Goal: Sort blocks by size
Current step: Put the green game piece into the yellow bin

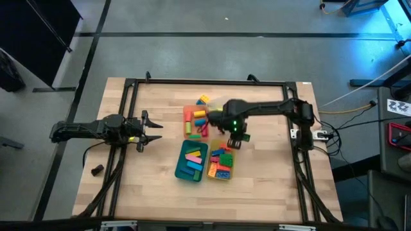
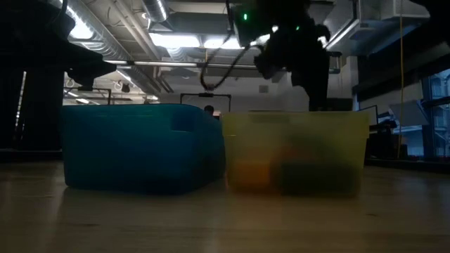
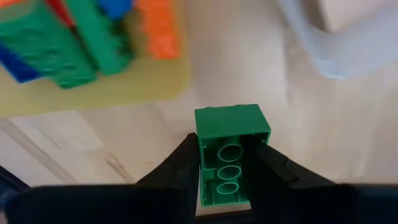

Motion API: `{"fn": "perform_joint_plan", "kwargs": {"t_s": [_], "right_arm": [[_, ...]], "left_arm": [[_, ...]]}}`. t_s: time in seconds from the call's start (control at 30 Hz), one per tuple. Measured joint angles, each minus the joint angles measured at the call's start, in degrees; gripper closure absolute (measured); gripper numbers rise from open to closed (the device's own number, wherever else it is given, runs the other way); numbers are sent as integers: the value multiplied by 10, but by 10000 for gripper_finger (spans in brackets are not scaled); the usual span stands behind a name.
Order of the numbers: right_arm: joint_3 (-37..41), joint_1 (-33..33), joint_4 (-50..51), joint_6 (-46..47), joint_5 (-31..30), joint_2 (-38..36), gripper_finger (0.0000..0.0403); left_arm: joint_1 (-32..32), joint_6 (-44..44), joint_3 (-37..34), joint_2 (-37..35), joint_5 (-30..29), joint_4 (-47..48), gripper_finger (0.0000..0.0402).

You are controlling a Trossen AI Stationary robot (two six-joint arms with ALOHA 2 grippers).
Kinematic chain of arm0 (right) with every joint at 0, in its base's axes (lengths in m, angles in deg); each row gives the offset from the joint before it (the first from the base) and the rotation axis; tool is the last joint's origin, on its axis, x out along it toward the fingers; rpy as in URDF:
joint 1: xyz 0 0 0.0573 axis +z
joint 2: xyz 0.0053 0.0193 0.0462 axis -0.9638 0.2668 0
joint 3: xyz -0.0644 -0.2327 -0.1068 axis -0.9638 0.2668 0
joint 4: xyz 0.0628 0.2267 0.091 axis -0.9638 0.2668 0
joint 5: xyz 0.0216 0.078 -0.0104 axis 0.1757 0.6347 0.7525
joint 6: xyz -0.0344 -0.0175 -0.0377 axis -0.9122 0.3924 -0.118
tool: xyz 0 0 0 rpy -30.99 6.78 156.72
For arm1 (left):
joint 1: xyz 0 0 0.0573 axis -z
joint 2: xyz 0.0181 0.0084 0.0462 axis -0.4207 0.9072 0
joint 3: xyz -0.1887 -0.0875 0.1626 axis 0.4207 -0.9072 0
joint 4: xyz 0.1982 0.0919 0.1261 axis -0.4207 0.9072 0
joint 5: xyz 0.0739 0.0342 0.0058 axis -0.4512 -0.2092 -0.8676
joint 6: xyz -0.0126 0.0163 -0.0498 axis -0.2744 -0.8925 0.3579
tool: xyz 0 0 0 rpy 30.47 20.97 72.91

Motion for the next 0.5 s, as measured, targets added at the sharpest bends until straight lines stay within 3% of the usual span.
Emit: {"fn": "perform_joint_plan", "kwargs": {"t_s": [0.27,0.5], "right_arm": [[-3,92,-64,32,-3,0,301],[-3,130,-179,31,-28,0,300]], "left_arm": [[0,0,0,0,0,0,208],[0,0,0,0,0,0,208]]}}
